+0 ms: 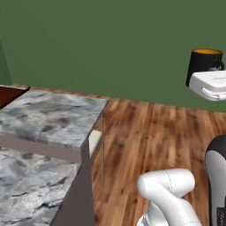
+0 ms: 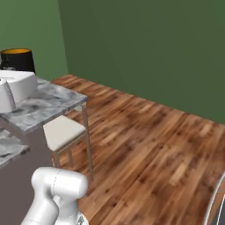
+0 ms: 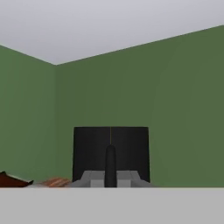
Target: There is a tray on the dining counter. Grab the cup, mug, and pitcher and place them on the tray. The pitcher may be placed next to the tray if it cannot fit the tray.
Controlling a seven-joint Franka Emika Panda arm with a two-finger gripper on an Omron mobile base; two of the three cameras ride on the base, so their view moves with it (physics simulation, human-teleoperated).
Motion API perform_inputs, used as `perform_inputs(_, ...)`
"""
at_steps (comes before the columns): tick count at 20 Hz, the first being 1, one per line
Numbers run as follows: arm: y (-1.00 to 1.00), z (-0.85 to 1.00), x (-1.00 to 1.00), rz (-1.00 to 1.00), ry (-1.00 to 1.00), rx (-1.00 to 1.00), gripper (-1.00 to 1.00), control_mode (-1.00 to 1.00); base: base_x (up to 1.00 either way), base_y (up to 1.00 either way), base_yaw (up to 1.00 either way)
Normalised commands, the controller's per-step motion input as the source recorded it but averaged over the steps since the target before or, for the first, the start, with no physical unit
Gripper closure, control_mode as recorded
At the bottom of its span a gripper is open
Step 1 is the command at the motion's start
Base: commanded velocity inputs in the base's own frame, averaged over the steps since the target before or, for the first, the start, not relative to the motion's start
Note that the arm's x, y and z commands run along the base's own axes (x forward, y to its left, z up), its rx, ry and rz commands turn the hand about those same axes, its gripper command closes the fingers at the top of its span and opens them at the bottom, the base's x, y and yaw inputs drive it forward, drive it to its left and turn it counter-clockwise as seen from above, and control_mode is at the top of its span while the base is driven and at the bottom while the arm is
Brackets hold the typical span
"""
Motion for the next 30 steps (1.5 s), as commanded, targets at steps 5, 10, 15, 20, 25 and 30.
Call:
perform_inputs(5, 0.0, 0.0, 0.0, 0.0, 0.0, 0.0, 1.0, 1.0, 1.0, -0.78, -0.01)
perform_inputs(10, 0.0, 0.0, 0.0, 0.0, 0.0, 0.0, 1.0, 1.0, 1.0, -0.8, 0.0)
perform_inputs(15, 0.0, 0.0, 0.0, 0.0, 0.0, 0.0, 1.0, 1.0, 1.0, -0.75, 0.0)
perform_inputs(20, 0.0, 0.0, 0.0, 0.0, 0.0, 0.0, 1.0, 1.0, 1.0, -0.72, 0.04)
perform_inputs(25, 0.0, 0.0, 0.0, 0.0, 0.0, 0.0, 1.0, 1.0, 0.82, -0.7, 0.53)
perform_inputs(30, 0.0, 0.0, 0.0, 0.0, 0.0, 0.0, 1.0, 1.0, 0.75, -0.36, 0.74)
